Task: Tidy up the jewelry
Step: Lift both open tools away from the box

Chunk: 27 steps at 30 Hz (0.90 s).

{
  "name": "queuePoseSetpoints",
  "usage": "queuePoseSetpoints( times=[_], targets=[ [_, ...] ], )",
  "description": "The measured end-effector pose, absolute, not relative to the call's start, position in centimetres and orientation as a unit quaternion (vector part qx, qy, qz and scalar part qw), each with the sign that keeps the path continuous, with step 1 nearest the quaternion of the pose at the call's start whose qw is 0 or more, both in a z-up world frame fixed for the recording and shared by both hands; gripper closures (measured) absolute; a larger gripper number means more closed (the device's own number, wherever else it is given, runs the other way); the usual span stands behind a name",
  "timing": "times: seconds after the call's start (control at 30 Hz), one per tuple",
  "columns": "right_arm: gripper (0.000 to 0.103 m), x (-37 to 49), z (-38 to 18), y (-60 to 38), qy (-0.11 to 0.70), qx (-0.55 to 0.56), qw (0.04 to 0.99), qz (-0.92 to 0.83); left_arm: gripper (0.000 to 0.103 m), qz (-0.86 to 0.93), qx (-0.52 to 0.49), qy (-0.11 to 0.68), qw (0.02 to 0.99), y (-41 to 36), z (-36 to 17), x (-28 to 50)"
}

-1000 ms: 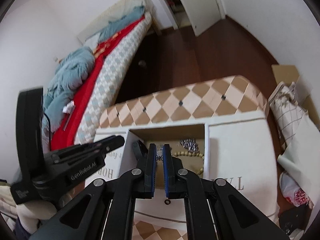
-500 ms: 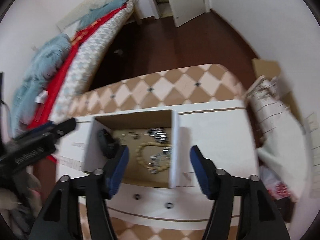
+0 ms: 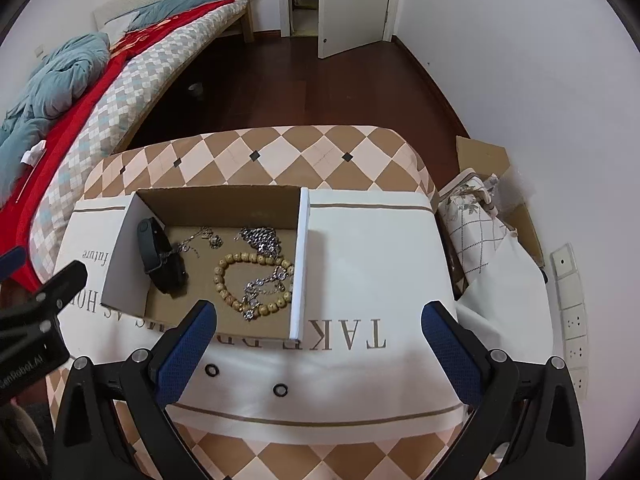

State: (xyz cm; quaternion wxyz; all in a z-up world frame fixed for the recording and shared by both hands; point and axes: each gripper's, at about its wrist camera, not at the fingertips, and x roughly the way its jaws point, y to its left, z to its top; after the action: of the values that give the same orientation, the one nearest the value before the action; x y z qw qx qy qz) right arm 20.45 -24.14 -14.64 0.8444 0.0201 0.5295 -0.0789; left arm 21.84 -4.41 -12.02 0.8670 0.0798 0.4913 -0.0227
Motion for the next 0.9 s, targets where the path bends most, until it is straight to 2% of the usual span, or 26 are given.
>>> queuePoseSetpoints(
  times=[0.9],
  targets=[
    [0.000, 8.4, -2.7, -20.5, 0.421, 0.019, 0.902, -0.094, 0.005, -0.012, 0.060, 0.389, 0.919, -1.4, -1.5, 10.2]
  ],
)
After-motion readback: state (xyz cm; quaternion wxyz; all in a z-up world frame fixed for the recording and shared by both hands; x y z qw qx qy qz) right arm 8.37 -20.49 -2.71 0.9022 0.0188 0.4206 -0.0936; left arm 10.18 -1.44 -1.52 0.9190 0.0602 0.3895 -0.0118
